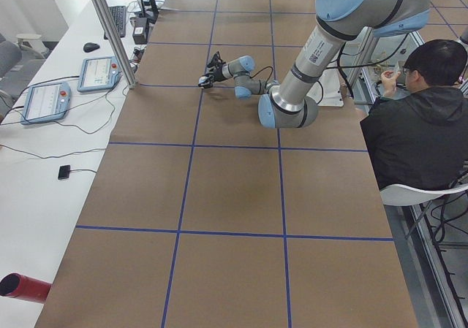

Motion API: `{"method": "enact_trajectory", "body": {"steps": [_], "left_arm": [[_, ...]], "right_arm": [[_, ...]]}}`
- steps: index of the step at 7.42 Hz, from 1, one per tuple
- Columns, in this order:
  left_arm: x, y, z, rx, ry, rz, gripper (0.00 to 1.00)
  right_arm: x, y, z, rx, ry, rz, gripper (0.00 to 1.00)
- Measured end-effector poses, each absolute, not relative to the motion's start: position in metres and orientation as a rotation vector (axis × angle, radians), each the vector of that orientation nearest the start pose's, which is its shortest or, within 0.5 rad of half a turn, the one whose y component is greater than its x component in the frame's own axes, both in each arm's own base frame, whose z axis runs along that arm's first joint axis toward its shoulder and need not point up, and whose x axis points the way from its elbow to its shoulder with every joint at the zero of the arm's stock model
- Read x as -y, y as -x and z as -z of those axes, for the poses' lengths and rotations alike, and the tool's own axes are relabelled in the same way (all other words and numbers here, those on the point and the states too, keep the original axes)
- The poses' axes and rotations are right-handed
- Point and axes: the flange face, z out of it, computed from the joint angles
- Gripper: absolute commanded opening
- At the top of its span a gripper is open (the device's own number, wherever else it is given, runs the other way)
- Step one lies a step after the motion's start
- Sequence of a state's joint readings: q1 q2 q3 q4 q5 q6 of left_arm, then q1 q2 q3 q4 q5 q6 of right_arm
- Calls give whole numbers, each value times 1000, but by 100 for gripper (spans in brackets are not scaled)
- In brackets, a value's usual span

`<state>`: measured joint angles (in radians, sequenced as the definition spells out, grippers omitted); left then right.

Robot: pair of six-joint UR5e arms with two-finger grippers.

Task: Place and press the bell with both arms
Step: 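Set the bell down at the grid crossing and open the left gripper, then withdraw the left gripper away while the right gripper moves above the bell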

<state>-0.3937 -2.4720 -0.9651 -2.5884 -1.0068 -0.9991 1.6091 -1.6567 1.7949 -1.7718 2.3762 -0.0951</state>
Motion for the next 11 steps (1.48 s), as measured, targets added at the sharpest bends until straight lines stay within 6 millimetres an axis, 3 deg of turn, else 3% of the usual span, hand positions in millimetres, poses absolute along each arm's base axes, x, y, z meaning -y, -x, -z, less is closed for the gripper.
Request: {"method": "enact_trajectory", "body": {"steps": [4, 6, 9, 11], "left_arm": [[488, -680, -235, -908, -1010, 219, 100], [497, -669, -221, -941, -1004, 219, 100], [553, -621, -201, -903, -912, 167, 100], [604, -575, -212, -815, -809, 97, 100]], "right_arm": [[445, -79, -606, 807, 5, 28, 100], [452, -77, -596, 810, -20, 42, 100], [467, -53, -582, 817, -40, 104, 100], [489, -34, -561, 816, -78, 164, 100]]}}
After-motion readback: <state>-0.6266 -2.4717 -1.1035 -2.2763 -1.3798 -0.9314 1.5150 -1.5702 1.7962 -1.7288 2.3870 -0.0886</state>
